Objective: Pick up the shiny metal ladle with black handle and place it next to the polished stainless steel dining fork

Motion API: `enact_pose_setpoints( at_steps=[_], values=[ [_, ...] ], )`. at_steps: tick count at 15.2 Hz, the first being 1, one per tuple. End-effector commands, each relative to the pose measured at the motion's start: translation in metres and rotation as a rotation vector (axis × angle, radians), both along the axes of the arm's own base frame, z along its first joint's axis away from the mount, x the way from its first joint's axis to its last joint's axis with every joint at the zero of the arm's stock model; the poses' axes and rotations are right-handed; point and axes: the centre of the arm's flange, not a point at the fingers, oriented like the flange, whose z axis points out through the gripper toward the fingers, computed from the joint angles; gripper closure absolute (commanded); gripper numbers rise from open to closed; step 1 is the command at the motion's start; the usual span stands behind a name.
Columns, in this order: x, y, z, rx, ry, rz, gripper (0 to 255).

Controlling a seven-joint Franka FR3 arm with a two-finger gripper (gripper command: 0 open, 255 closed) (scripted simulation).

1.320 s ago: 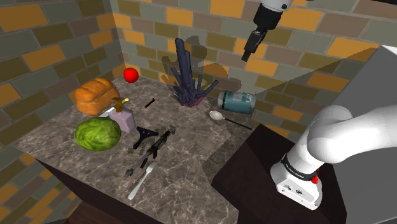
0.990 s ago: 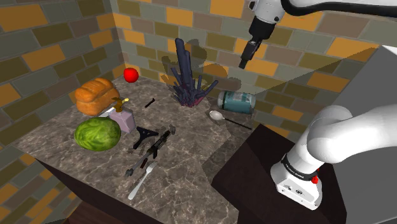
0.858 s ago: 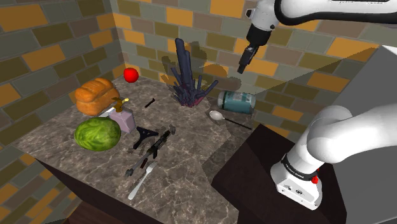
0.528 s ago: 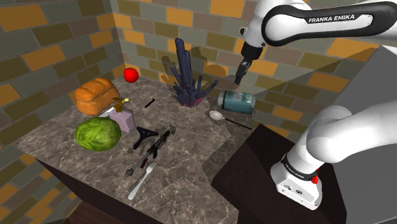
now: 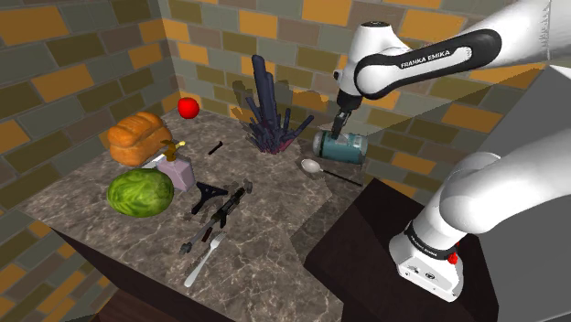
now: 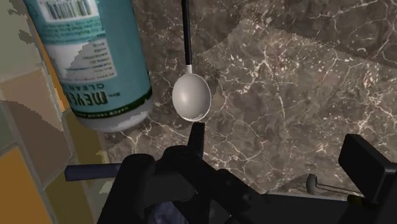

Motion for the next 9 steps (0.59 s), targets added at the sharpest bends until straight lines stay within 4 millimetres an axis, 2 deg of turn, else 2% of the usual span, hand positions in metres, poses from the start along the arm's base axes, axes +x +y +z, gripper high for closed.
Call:
enact_pose_setpoints(
  at_steps=[1, 9],
  values=[
    [0.003, -0.009, -0.028, -0.007, 0.012, 0.008, 0],
    [0.02, -0.042, -0.126, -0.035, 0.062, 0.038, 0]
  ],
)
